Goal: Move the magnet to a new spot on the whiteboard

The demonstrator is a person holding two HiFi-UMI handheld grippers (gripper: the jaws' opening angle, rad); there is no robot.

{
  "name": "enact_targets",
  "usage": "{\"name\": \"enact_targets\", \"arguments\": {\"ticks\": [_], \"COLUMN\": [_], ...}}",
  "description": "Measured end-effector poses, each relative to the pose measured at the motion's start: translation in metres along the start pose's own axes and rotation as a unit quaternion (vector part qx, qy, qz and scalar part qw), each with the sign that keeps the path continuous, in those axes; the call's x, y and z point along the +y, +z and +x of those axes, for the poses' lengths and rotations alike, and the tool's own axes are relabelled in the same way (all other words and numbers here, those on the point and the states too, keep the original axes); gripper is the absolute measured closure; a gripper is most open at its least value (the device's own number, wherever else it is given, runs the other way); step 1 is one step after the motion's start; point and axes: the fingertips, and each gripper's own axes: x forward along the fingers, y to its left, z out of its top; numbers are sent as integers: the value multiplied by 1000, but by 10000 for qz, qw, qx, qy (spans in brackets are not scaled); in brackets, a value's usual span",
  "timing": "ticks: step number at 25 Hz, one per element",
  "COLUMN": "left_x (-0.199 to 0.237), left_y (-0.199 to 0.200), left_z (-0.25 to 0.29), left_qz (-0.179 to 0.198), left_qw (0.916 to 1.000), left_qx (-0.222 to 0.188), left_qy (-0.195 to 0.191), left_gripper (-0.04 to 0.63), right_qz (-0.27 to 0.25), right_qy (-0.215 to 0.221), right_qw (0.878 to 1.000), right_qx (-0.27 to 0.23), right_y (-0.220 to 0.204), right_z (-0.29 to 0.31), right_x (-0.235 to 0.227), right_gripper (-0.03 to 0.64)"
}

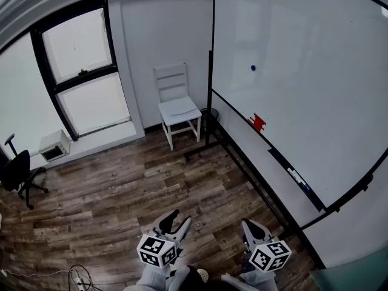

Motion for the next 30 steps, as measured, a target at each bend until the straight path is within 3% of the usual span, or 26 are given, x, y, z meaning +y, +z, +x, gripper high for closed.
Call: {"name": "enact_targets", "arguments": {"ticks": [18, 30], "left_x": [-4, 46], "left_y": [-12, 11], "left_z": [20, 90], "left_qz": [-54, -30], "left_qw": [9999, 9998], "left_qx": [115, 177], "left_qy": [-64, -113], "left_gripper": [408, 408], "right_qz": [89, 150], "right_qy": [8, -52], "right_qw": [9999, 9998], "right_qx": [133, 115], "right_y": [-8, 21], "right_z": [11, 83], "right_x": [-16, -47], "right_gripper": [588, 588]}}
